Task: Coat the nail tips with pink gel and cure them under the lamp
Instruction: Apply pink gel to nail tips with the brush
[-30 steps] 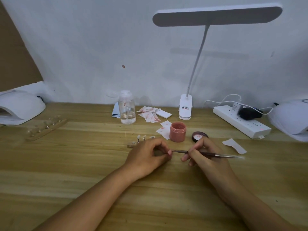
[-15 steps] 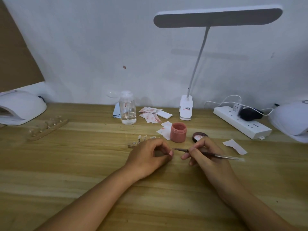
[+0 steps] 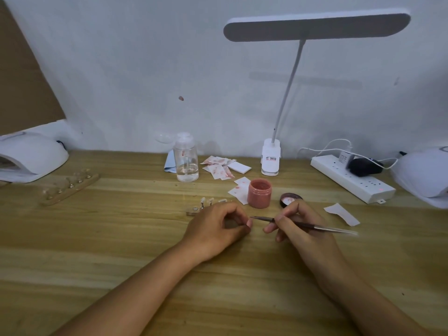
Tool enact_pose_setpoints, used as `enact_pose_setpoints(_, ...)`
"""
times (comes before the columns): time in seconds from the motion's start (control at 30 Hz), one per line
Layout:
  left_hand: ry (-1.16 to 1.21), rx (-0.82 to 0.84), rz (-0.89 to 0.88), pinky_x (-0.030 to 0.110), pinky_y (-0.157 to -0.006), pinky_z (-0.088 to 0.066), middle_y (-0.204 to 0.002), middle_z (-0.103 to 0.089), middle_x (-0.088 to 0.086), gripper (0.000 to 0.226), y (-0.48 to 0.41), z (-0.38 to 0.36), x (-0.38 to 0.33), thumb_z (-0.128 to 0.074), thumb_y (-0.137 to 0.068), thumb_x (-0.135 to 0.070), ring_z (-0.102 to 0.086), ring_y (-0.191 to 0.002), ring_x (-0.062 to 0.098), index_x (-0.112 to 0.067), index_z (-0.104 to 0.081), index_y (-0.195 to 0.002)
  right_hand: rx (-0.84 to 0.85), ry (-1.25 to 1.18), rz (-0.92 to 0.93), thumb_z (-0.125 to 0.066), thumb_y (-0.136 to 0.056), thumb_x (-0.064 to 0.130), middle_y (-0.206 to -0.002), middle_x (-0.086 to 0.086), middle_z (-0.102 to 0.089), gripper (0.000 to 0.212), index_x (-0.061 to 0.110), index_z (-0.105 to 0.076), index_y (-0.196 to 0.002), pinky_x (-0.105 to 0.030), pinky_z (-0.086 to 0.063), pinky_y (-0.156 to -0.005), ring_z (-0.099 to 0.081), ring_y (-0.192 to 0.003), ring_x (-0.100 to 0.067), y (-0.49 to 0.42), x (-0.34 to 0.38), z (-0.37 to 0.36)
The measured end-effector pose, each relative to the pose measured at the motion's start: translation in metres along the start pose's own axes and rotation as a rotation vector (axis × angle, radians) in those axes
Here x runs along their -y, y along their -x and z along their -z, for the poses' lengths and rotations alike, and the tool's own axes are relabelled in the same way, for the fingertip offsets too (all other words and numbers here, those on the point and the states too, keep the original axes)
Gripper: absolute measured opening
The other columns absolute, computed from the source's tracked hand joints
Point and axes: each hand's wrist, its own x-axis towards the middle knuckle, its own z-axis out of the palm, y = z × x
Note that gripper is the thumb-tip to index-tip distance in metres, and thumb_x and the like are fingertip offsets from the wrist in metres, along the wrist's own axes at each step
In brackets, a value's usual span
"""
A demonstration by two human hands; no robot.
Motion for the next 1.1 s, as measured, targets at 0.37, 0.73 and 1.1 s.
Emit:
enact_pose_setpoints(0.37, -0.014, -0.007, 0.018, 0.022, -0.057, -0.031, -0.084, -0.068, -0.021, 0.009, 0.0000, -0.0004, 0.0001, -0.076, -0.082, -0.035, -0.049, -0.058, -0.014, -0.031, -0.068, -0.082, -0.004, 0.018, -0.010, -0.057, -0.092, -0.002, -0.072, -0.010, -0.073, 0.012, -0.007, -0.051, -0.083, -0.014, -0.047, -0.057, -0.056, -0.056, -0.007, 0.0008, 0.0010, -0.0004)
enact_pose_setpoints(0.73, -0.021, -0.020, 0.052, 0.027, -0.070, -0.042, -0.082, -0.066, -0.028, 0.013, -0.0010, -0.0016, 0.0013, -0.075, -0.083, -0.040, -0.056, -0.076, -0.008, -0.039, -0.064, -0.076, -0.028, 0.029, -0.014, -0.057, -0.092, -0.002, -0.072, -0.011, -0.073, 0.012, -0.010, -0.050, -0.085, -0.012, -0.046, -0.055, -0.055, -0.055, -0.006, 0.0010, 0.0038, -0.0006)
enact_pose_setpoints(1.1, -0.025, -0.012, 0.062, 0.035, -0.085, -0.051, -0.086, -0.068, -0.024, 0.012, -0.0010, -0.0004, -0.0003, -0.075, -0.083, -0.038, -0.062, -0.087, -0.002, -0.039, -0.064, -0.078, -0.040, 0.025, -0.019, -0.056, -0.091, -0.005, -0.070, -0.012, -0.072, 0.011, -0.012, -0.050, -0.085, -0.015, -0.047, -0.055, -0.055, -0.054, -0.008, 0.0014, 0.0047, -0.0007)
